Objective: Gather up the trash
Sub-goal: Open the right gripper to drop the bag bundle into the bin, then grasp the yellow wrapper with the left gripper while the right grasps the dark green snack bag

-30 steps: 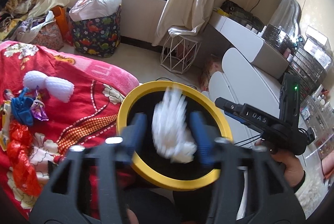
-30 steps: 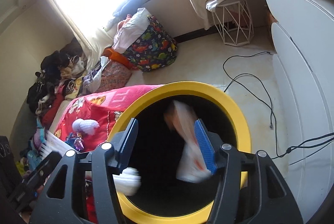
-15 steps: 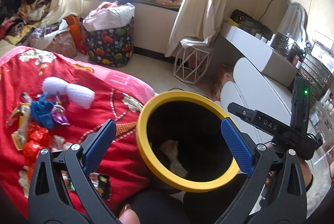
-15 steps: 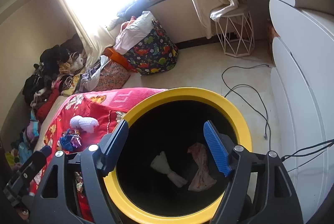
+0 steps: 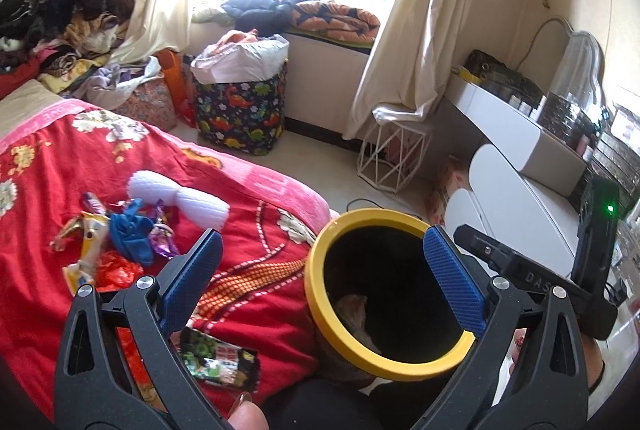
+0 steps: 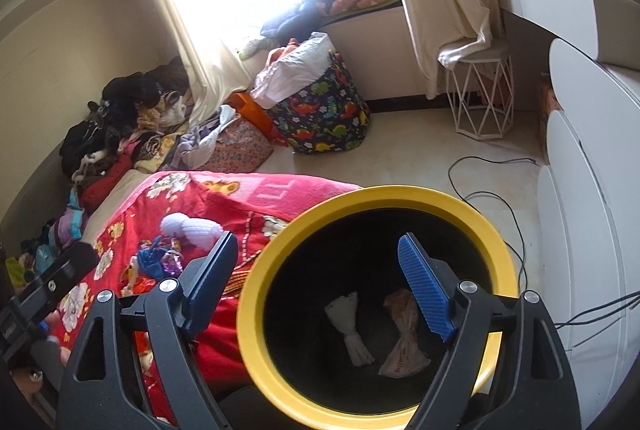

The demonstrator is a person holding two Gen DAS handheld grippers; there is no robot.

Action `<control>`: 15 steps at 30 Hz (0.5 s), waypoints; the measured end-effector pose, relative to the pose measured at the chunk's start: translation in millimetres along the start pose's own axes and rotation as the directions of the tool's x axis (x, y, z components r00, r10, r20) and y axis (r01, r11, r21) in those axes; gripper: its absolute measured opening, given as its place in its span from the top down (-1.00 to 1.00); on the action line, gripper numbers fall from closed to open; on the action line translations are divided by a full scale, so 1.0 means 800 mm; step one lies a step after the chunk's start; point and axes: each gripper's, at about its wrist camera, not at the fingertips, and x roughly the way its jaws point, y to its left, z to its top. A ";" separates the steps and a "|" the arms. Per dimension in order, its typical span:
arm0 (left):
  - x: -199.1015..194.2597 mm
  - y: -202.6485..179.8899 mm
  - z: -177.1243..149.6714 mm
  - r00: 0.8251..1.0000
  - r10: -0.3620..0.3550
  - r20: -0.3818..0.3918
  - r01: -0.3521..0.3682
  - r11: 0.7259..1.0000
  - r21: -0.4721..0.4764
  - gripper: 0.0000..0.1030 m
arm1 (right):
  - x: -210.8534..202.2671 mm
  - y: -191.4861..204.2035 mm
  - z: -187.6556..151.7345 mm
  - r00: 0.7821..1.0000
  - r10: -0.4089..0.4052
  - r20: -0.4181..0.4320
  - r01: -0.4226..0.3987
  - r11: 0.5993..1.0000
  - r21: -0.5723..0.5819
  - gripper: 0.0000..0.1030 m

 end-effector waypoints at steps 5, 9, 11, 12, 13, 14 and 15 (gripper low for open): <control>-0.009 0.014 0.005 1.000 0.019 0.025 -0.018 1.000 -0.023 -0.80 | -0.001 0.020 -0.002 1.000 0.020 0.007 -0.020 0.999 -0.041 -0.59; -0.015 0.026 0.007 0.999 0.034 0.041 -0.033 0.999 -0.037 -0.80 | -0.001 0.039 -0.005 0.999 0.042 0.009 -0.041 0.996 -0.075 -0.62; -0.019 0.031 0.008 0.998 0.043 0.051 -0.040 0.998 -0.048 -0.80 | -0.002 0.049 -0.007 0.998 0.056 0.009 -0.055 0.994 -0.092 -0.63; -0.021 0.035 0.009 0.997 0.047 0.056 -0.044 0.998 -0.053 -0.80 | -0.002 0.054 -0.008 0.998 0.060 0.008 -0.059 0.993 -0.100 -0.64; -0.023 0.038 0.010 0.997 0.052 0.060 -0.048 0.997 -0.058 -0.80 | -0.001 0.059 -0.009 0.998 0.065 0.007 -0.064 0.992 -0.110 -0.64; -0.025 0.042 0.011 0.996 0.057 0.064 -0.053 0.996 -0.065 -0.80 | -0.001 0.065 -0.010 0.998 0.070 0.006 -0.069 0.990 -0.120 -0.64; -0.027 0.047 0.011 0.996 0.062 0.068 -0.057 0.996 -0.071 -0.80 | -0.001 0.070 -0.011 0.997 0.075 0.005 -0.073 0.989 -0.129 -0.64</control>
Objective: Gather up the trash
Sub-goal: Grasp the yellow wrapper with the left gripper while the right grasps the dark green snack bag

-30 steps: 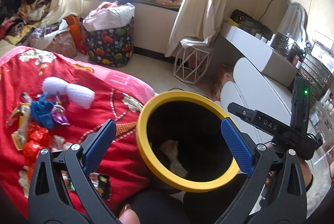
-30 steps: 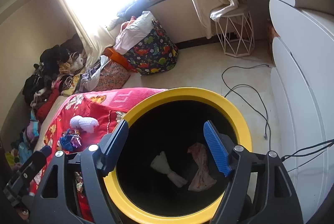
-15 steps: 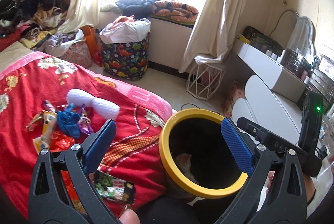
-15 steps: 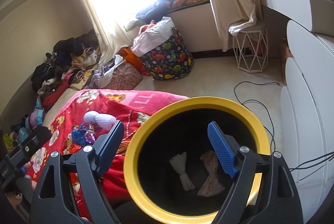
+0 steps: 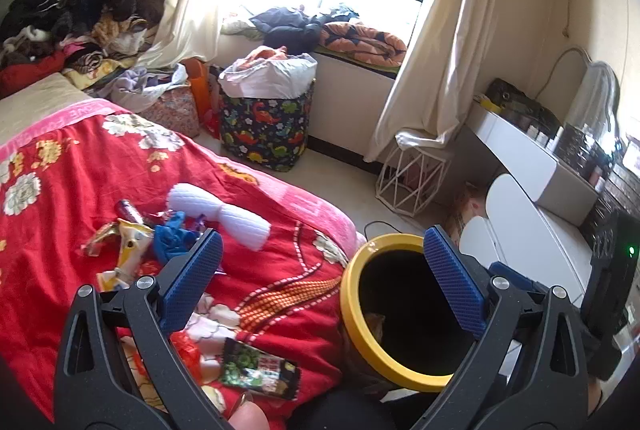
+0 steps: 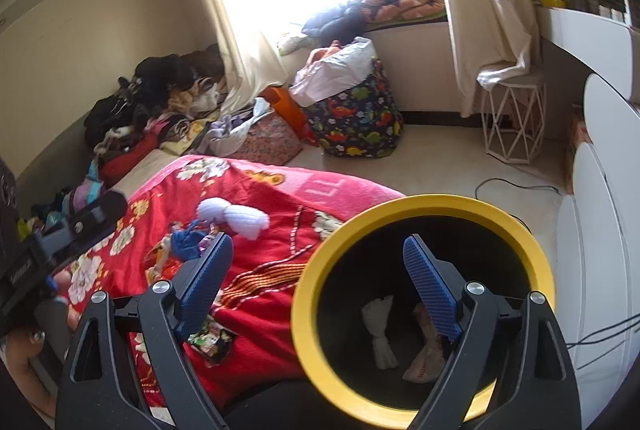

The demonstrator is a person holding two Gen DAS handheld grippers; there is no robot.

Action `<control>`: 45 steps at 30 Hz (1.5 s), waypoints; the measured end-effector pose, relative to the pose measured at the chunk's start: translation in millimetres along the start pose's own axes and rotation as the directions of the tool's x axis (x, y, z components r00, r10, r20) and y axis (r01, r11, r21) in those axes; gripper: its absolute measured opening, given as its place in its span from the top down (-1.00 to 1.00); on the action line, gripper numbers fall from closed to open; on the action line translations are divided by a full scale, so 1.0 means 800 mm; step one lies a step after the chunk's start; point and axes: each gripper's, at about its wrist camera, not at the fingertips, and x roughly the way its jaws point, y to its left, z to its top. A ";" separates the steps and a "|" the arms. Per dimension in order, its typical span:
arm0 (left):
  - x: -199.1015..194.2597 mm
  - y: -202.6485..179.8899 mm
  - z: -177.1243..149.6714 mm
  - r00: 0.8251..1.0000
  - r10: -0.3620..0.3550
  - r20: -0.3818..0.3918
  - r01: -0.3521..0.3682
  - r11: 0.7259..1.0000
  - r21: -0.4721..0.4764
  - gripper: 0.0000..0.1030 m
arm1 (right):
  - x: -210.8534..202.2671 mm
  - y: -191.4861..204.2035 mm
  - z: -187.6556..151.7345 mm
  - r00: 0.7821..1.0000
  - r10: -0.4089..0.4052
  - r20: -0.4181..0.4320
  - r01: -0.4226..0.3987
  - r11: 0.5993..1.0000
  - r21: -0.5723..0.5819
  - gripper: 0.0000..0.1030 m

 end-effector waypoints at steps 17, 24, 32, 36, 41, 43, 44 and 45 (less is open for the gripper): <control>-0.022 0.059 0.013 0.997 0.069 0.044 -0.066 0.995 -0.077 -0.80 | 0.016 0.081 -0.014 0.996 0.082 -0.042 -0.088 0.984 -0.155 -0.68; -0.029 0.088 0.018 0.992 0.116 0.050 -0.110 0.988 -0.108 -0.80 | 0.032 0.113 -0.030 0.987 0.119 -0.109 -0.141 0.964 -0.226 -0.70; -0.031 0.125 0.017 0.984 0.178 0.029 -0.173 0.976 -0.133 -0.80 | 0.058 0.146 -0.059 0.968 0.123 -0.219 -0.191 0.926 -0.325 -0.70; -0.027 0.147 0.011 0.977 0.212 -0.001 -0.209 0.966 -0.149 -0.80 | 0.075 0.157 -0.075 0.958 0.096 -0.270 -0.198 0.903 -0.382 -0.70; -0.016 0.174 0.000 0.967 0.250 -0.058 -0.256 0.953 -0.164 -0.80 | 0.096 0.166 -0.091 0.944 0.068 -0.323 -0.211 0.877 -0.433 -0.70; -0.008 0.182 -0.005 0.962 0.254 -0.096 -0.267 0.949 -0.166 -0.80 | 0.105 0.168 -0.097 0.935 0.051 -0.350 -0.216 0.867 -0.449 -0.70; -0.001 0.188 -0.009 0.958 0.258 -0.124 -0.276 0.947 -0.164 -0.80 | 0.111 0.169 -0.100 0.931 0.042 -0.363 -0.217 0.863 -0.457 -0.70; 0.003 0.192 -0.012 0.955 0.260 -0.143 -0.282 0.945 -0.165 -0.80 | 0.115 0.170 -0.103 0.927 0.033 -0.373 -0.217 0.860 -0.461 -0.70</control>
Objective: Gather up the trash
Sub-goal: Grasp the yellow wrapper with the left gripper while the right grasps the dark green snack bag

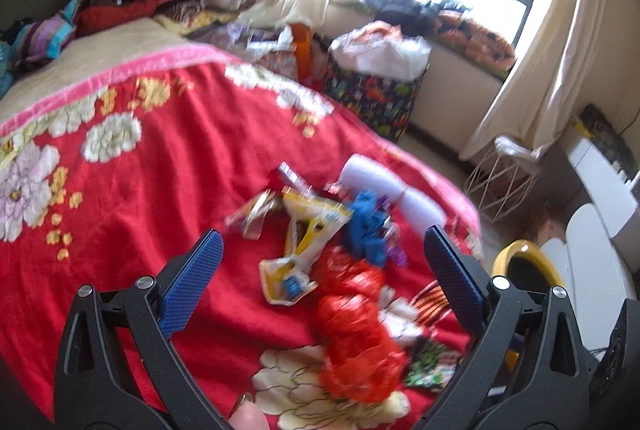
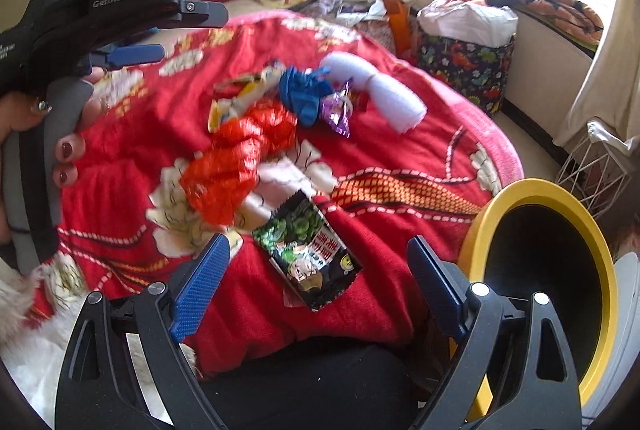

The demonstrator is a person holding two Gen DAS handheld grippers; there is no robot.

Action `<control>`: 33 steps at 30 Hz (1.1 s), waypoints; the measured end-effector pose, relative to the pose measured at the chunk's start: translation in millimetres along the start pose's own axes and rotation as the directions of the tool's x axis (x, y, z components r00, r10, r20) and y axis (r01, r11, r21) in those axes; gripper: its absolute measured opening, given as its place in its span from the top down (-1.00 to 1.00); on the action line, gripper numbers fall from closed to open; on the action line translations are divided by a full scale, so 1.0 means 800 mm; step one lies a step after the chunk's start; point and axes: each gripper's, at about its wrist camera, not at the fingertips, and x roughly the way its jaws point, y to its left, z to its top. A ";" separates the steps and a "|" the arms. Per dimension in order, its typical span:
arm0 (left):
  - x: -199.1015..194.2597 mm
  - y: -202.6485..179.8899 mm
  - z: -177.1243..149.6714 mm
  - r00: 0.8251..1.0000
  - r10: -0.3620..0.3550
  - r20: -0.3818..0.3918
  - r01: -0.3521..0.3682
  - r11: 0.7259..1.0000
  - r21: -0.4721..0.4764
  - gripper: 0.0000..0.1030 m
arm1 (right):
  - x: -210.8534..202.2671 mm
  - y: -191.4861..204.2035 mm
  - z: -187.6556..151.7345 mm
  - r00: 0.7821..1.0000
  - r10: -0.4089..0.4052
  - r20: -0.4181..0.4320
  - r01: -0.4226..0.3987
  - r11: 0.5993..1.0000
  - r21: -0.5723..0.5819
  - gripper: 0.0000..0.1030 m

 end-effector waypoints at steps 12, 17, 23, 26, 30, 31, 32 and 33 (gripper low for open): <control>0.055 0.033 -0.022 0.993 0.020 -0.120 -0.028 0.998 -0.060 -0.72 | 0.053 0.000 0.001 0.996 -0.027 -0.080 0.024 0.999 -0.036 -0.68; 0.075 0.033 -0.022 0.988 0.022 -0.155 -0.032 0.998 -0.058 -0.62 | 0.074 0.002 -0.001 0.992 -0.002 -0.124 -0.003 0.999 -0.037 -0.34; 0.100 0.039 -0.022 0.981 0.008 -0.191 -0.027 0.995 -0.095 -0.55 | 0.084 0.016 -0.004 0.989 0.034 -0.143 -0.041 0.998 -0.046 0.03; 0.109 0.039 -0.019 0.981 0.011 -0.196 -0.031 0.995 -0.100 -0.51 | 0.085 0.014 -0.006 0.988 0.057 -0.142 -0.060 0.998 -0.018 0.11; 0.121 0.041 -0.015 0.977 0.011 -0.211 -0.034 0.994 -0.105 -0.44 | 0.083 0.013 -0.006 0.988 0.071 -0.135 -0.072 0.997 -0.002 0.52; 0.123 0.042 -0.014 0.976 0.010 -0.216 -0.034 0.994 -0.106 -0.42 | 0.083 0.013 -0.006 0.988 0.072 -0.134 -0.073 0.997 -0.002 0.58; 0.125 0.042 -0.014 0.976 0.008 -0.219 -0.033 0.994 -0.107 -0.40 | 0.081 0.013 -0.005 0.989 0.073 -0.131 -0.074 0.997 0.001 0.71; 0.127 0.043 -0.013 0.975 0.004 -0.220 -0.029 0.993 -0.111 -0.35 | 0.081 0.013 -0.005 0.989 0.075 -0.129 -0.074 0.997 0.006 0.74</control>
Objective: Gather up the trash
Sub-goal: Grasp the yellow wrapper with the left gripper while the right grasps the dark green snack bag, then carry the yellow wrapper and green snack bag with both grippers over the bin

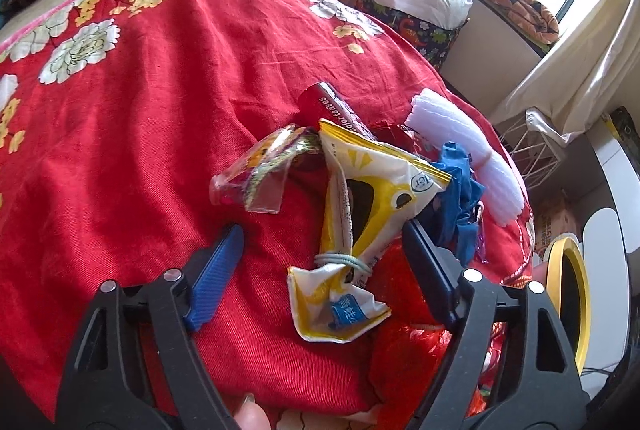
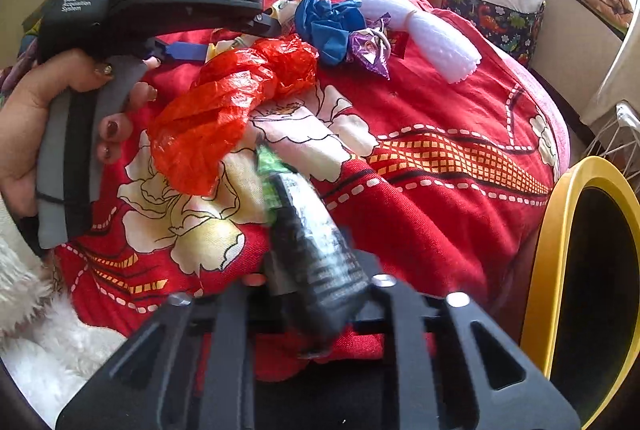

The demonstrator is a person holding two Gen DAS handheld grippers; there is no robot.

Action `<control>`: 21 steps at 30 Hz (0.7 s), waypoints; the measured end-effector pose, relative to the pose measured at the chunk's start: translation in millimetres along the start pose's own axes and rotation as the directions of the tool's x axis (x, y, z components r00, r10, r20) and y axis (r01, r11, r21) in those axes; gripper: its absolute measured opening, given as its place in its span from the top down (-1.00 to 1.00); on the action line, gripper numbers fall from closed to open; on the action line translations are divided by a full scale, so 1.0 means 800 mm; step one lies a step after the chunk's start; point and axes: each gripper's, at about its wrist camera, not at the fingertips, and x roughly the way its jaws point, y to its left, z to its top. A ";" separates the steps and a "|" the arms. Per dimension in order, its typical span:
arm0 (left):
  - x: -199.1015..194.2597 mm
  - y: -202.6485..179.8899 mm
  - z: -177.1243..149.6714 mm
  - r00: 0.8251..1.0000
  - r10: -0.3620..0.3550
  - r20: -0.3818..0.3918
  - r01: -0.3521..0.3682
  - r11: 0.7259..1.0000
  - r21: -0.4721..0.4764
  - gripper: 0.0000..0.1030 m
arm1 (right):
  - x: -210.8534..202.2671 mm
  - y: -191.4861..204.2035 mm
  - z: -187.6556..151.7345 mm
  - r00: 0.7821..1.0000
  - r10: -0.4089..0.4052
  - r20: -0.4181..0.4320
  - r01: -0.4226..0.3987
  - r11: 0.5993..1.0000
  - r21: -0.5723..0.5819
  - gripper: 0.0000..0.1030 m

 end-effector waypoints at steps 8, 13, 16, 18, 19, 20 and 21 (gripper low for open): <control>0.003 0.001 0.000 0.995 -0.100 -0.032 0.098 0.994 -0.046 0.33 | -0.014 -0.012 0.004 0.997 0.065 0.044 -0.068 0.995 0.078 0.80; -0.003 0.006 -0.004 0.989 -0.146 -0.028 0.144 0.986 -0.085 0.37 | -0.030 -0.016 0.006 0.992 0.091 0.083 -0.100 0.990 0.102 0.81; -0.014 0.007 -0.007 0.986 -0.168 -0.012 0.166 0.982 -0.093 0.37 | -0.040 -0.018 0.006 0.990 0.095 0.102 -0.107 0.988 0.115 0.81; -0.022 0.006 -0.007 0.983 -0.185 0.000 0.184 0.978 -0.094 0.38 | -0.045 -0.018 0.007 0.989 0.100 0.113 -0.114 0.986 0.125 0.81; -0.026 0.006 -0.007 0.982 -0.191 0.006 0.191 0.977 -0.091 0.38 | -0.048 -0.020 0.008 0.987 0.103 0.120 -0.118 0.985 0.129 0.81; -0.032 0.005 -0.007 0.980 -0.196 0.013 0.197 0.977 -0.086 0.38 | -0.051 -0.019 0.008 0.986 0.105 0.126 -0.122 0.984 0.132 0.81; -0.037 0.004 -0.007 0.979 -0.201 0.021 0.202 0.976 -0.082 0.38 | -0.054 -0.019 0.009 0.985 0.107 0.132 -0.125 0.983 0.133 0.81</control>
